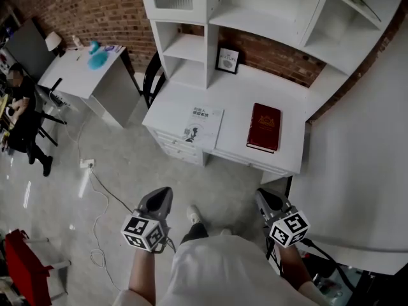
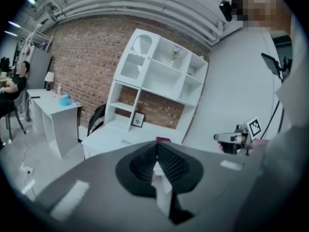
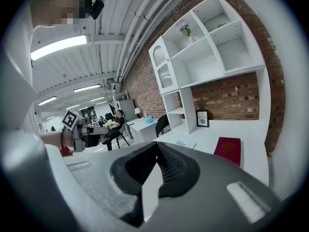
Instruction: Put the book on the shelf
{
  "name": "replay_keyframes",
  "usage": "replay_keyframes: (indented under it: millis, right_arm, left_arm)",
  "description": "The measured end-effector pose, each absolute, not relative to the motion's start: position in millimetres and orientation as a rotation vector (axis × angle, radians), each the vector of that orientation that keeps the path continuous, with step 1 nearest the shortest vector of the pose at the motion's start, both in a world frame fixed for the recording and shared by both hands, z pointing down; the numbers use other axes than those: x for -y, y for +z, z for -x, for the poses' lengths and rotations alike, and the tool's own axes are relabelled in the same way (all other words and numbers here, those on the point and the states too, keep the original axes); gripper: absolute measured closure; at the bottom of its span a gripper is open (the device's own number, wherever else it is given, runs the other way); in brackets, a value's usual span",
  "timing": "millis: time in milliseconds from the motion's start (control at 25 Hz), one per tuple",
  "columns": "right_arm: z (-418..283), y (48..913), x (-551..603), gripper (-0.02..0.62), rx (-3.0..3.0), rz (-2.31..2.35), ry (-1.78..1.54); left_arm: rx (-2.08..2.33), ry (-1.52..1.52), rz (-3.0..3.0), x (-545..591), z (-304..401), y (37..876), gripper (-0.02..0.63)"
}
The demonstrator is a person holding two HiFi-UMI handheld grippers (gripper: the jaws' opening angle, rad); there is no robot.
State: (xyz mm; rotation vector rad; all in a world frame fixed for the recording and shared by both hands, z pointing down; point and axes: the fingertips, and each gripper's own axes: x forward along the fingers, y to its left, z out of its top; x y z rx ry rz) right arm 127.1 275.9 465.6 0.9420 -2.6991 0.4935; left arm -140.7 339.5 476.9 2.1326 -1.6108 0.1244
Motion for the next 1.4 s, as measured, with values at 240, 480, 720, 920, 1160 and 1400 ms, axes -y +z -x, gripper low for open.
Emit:
replay_keyframes:
  millis: [240, 480, 720, 920, 1160, 1400]
  right_arm:
    - [-83, 462, -250, 0.594, 2.679, -1.007, 0.484]
    - [-51, 461, -239, 0.594, 2.651, -1.041, 0.464]
    - [-34, 464, -217, 0.594, 2.637, -1.031, 0.48]
    - [-27, 468, -188, 0.594, 2.657, -0.983, 0.469]
    - [-29, 476, -143, 0.594, 2.674, -0.907, 0.481]
    - [-37, 487, -93, 0.594, 2.677, -0.837, 0.494]
  left_arm:
    - [1.558, 0.187, -2.197, -307, 183, 479, 0.598]
    - [1.509, 0.171, -2.236, -287, 211, 475, 0.598]
    - [1.476, 0.184, -2.226, -268, 218, 483, 0.598]
    - [1.487, 0.184, -2.205, -248, 217, 492, 0.598]
    - [1.533, 0.182, -2.163, -219, 211, 500, 0.598]
    - [1.547, 0.192, -2.131, -183, 196, 508, 0.598]
